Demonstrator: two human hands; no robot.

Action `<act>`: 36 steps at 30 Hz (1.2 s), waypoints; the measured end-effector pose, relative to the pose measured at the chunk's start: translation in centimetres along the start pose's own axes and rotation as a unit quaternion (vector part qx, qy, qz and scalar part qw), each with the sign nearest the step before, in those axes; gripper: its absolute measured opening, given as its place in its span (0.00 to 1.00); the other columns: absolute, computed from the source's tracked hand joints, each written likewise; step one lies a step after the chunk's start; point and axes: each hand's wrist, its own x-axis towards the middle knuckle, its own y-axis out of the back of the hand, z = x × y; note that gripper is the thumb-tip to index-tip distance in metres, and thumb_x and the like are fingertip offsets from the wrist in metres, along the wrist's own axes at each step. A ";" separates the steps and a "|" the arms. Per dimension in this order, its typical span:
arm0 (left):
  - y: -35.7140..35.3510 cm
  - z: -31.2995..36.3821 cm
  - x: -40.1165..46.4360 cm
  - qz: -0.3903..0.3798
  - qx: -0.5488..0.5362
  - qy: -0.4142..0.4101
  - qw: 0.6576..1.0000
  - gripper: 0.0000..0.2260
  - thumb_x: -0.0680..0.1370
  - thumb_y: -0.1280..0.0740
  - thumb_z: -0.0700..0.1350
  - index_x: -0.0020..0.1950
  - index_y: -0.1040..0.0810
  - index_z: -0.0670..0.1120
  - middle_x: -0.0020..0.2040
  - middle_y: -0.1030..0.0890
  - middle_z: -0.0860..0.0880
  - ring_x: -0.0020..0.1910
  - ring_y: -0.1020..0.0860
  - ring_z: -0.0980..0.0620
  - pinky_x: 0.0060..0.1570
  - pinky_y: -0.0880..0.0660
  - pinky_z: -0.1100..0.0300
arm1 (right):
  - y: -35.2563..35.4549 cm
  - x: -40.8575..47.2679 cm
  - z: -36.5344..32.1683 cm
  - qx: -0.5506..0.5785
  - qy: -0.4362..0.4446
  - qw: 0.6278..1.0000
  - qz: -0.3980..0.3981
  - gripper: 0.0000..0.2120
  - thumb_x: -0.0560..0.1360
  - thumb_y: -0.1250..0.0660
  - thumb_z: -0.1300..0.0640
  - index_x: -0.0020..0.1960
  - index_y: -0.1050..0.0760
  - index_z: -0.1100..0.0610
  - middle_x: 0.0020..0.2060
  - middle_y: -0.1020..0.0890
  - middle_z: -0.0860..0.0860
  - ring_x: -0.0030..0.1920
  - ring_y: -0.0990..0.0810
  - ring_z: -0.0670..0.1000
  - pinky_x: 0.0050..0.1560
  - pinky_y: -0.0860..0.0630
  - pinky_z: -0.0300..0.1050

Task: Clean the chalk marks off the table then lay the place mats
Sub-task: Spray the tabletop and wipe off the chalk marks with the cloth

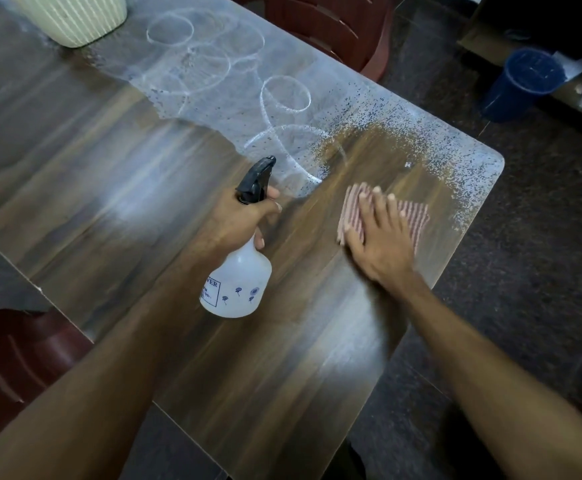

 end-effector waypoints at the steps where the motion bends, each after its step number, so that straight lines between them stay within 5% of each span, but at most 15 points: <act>1: 0.4 -0.2 0.2 -0.003 -0.002 0.000 1.000 0.08 0.75 0.30 0.43 0.53 0.21 0.47 0.49 0.18 0.34 0.21 0.27 0.49 0.35 0.26 0.55 | 0.4 2.1 -0.4 0.005 -0.024 1.000 0.006 0.35 0.79 0.59 0.36 0.81 0.57 0.53 0.80 0.56 0.54 0.80 0.58 0.55 0.77 0.61 0.53; 5: 1.9 -0.8 0.4 -0.006 -0.015 -0.001 1.000 0.08 0.76 0.30 0.42 0.55 0.21 0.46 0.49 0.16 0.41 0.21 0.27 0.48 0.31 0.27 0.59 | 0.7 7.4 -5.8 0.016 -0.011 1.000 -0.004 0.35 0.81 0.60 0.37 0.81 0.60 0.55 0.79 0.59 0.57 0.79 0.60 0.59 0.78 0.59 0.59; 11: 3.2 -0.5 0.5 -0.013 -0.018 -0.008 1.000 0.06 0.76 0.29 0.41 0.52 0.20 0.45 0.46 0.16 0.45 0.20 0.28 0.47 0.29 0.26 0.59 | -1.4 2.2 -13.2 -0.007 0.150 0.988 -0.029 0.33 0.81 0.58 0.39 0.81 0.59 0.54 0.80 0.57 0.55 0.79 0.60 0.56 0.78 0.59 0.56; 15: 4.0 -0.7 0.6 -0.012 -0.014 0.001 1.000 0.08 0.76 0.30 0.41 0.55 0.21 0.44 0.50 0.16 0.45 0.21 0.28 0.49 0.33 0.26 0.57 | -1.5 -0.9 -9.0 -0.003 0.179 0.983 -0.049 0.33 0.81 0.57 0.36 0.81 0.59 0.49 0.79 0.59 0.49 0.79 0.62 0.52 0.77 0.65 0.52; 22: 4.2 -0.5 0.8 0.007 -0.021 0.003 1.000 0.08 0.77 0.31 0.41 0.55 0.22 0.45 0.52 0.17 0.41 0.20 0.28 0.50 0.32 0.26 0.57 | 1.2 10.3 -5.1 -0.007 0.037 0.999 -0.015 0.34 0.81 0.59 0.37 0.81 0.60 0.54 0.80 0.59 0.56 0.79 0.60 0.57 0.77 0.61 0.56; 29: 1.2 1.6 0.9 0.045 -0.030 0.001 0.999 0.09 0.77 0.31 0.40 0.56 0.21 0.42 0.53 0.18 0.39 0.20 0.28 0.49 0.26 0.27 0.61 | -0.1 6.3 -10.1 -0.011 0.194 0.980 -0.041 0.35 0.79 0.62 0.38 0.81 0.59 0.54 0.80 0.57 0.56 0.79 0.59 0.58 0.78 0.59 0.57; 32: -0.9 2.5 1.0 0.051 -0.046 0.007 0.998 0.09 0.76 0.30 0.39 0.56 0.21 0.42 0.52 0.17 0.42 0.20 0.28 0.49 0.24 0.27 0.61 | -0.2 1.5 -5.5 0.001 0.232 0.971 -0.062 0.33 0.81 0.57 0.37 0.81 0.57 0.50 0.80 0.57 0.51 0.79 0.60 0.54 0.78 0.61 0.53; 36: -3.5 3.5 1.2 0.052 -0.043 0.003 0.998 0.09 0.76 0.29 0.41 0.55 0.21 0.43 0.52 0.17 0.42 0.21 0.27 0.48 0.30 0.26 0.58 | 1.5 3.3 3.5 -0.018 0.154 0.987 -0.039 0.34 0.78 0.59 0.35 0.81 0.55 0.48 0.80 0.54 0.51 0.80 0.55 0.55 0.77 0.57 0.55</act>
